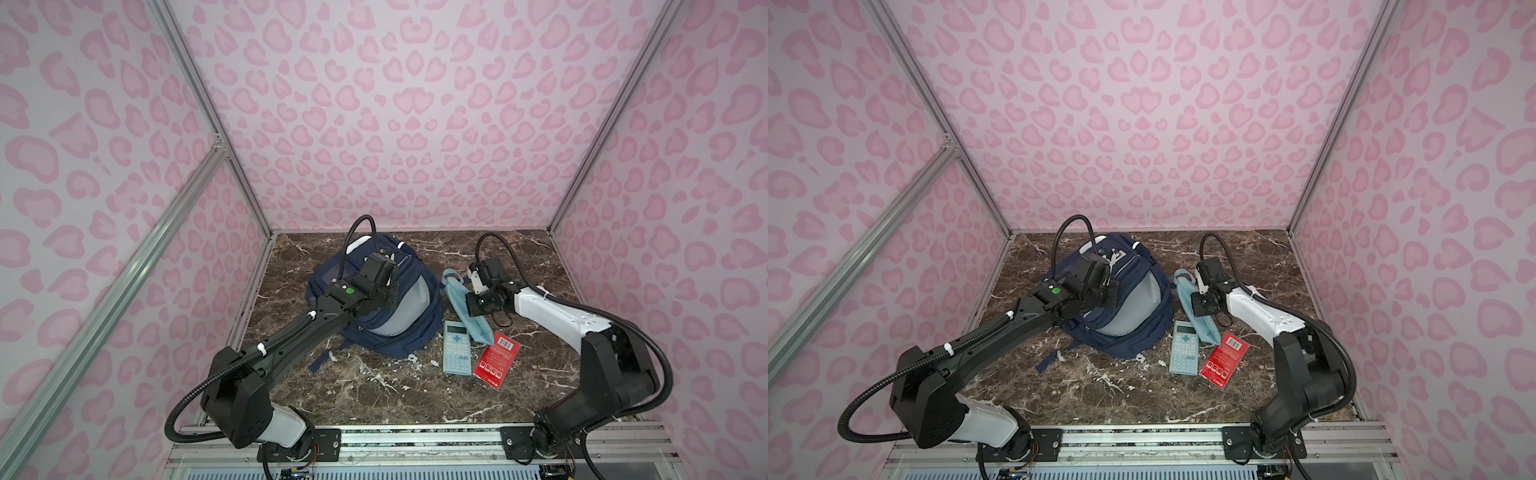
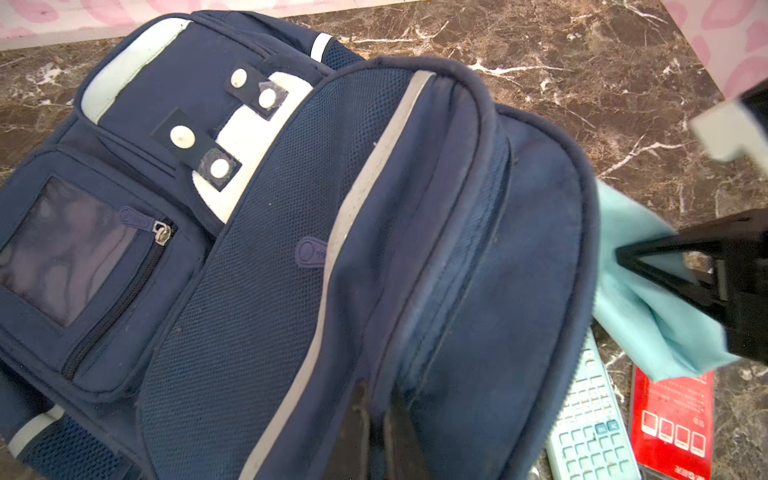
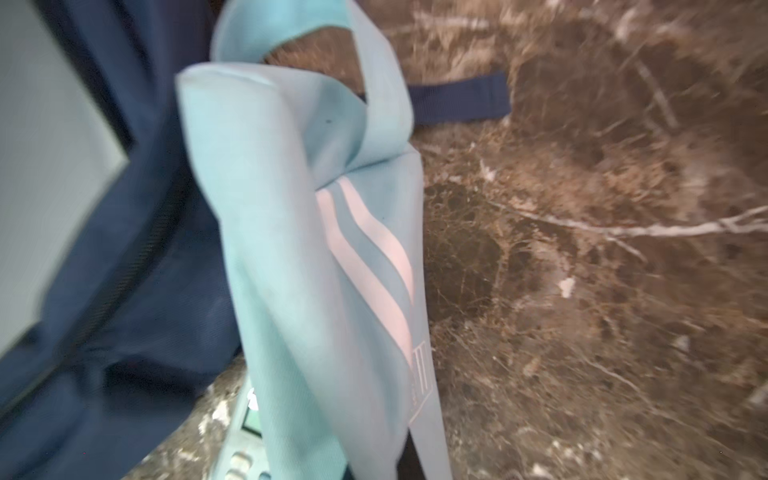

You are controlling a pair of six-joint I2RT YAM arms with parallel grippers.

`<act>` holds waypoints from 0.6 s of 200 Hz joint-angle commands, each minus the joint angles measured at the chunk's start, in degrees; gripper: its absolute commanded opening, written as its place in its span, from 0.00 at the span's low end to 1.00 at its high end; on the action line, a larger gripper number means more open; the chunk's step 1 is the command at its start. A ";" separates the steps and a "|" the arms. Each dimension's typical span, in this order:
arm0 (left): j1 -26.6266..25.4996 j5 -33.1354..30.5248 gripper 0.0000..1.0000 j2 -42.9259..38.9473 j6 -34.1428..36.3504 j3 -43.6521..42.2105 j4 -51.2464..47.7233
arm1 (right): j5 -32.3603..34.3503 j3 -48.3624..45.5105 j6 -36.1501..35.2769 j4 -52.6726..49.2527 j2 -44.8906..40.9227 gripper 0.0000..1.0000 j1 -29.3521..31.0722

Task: Pack the student bag
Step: 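Lift the pouch toward the backpack while the left gripper raises the bag flap, then lower the pouch into the backpack opening and open the right gripper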

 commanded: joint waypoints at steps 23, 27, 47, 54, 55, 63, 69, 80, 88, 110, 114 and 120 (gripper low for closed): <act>2.01 3.50 0.03 -1.27 -4.34 2.77 0.56 | -11.50 1.63 5.13 2.49 -9.15 0.00 1.43; 1.99 3.85 0.04 -1.19 -4.33 3.00 0.56 | -12.82 1.16 6.75 4.15 -9.57 0.00 1.94; 2.10 5.05 0.03 -1.00 -4.46 5.12 0.25 | -18.11 -0.42 13.74 12.98 -8.77 0.00 5.63; 2.16 5.12 0.04 -0.91 -4.22 6.00 -0.08 | -18.87 -0.54 16.10 15.68 -7.58 0.00 7.06; 2.21 5.12 0.04 -0.91 -4.19 6.19 -0.10 | -18.99 -0.59 16.39 16.20 -7.36 0.00 7.34; 2.23 5.04 0.04 -1.01 -4.00 7.05 -0.55 | -19.75 -0.76 19.08 19.73 -5.41 0.00 8.88; 2.38 4.85 0.04 -1.02 -3.84 7.07 -0.71 | -20.57 -0.59 20.98 22.05 -3.57 0.00 9.79; 2.68 3.95 0.04 -1.14 -3.56 9.64 -1.30 | -22.17 -0.08 23.88 25.66 0.18 0.00 11.35; 2.69 2.73 0.04 -1.01 -3.38 10.87 -2.17 | -22.71 -0.36 26.19 28.98 2.54 0.00 12.56; 2.83 3.08 0.04 -0.51 -2.93 13.58 -2.86 | -22.46 -0.28 30.22 37.68 8.23 0.00 15.57; 2.80 3.50 0.03 -0.27 -3.04 13.88 -2.84 | -22.04 0.20 30.65 38.60 9.36 0.00 16.09; 2.83 4.77 0.03 -0.08 -3.30 14.18 -2.55 | -21.11 1.05 31.22 40.01 11.19 0.00 16.78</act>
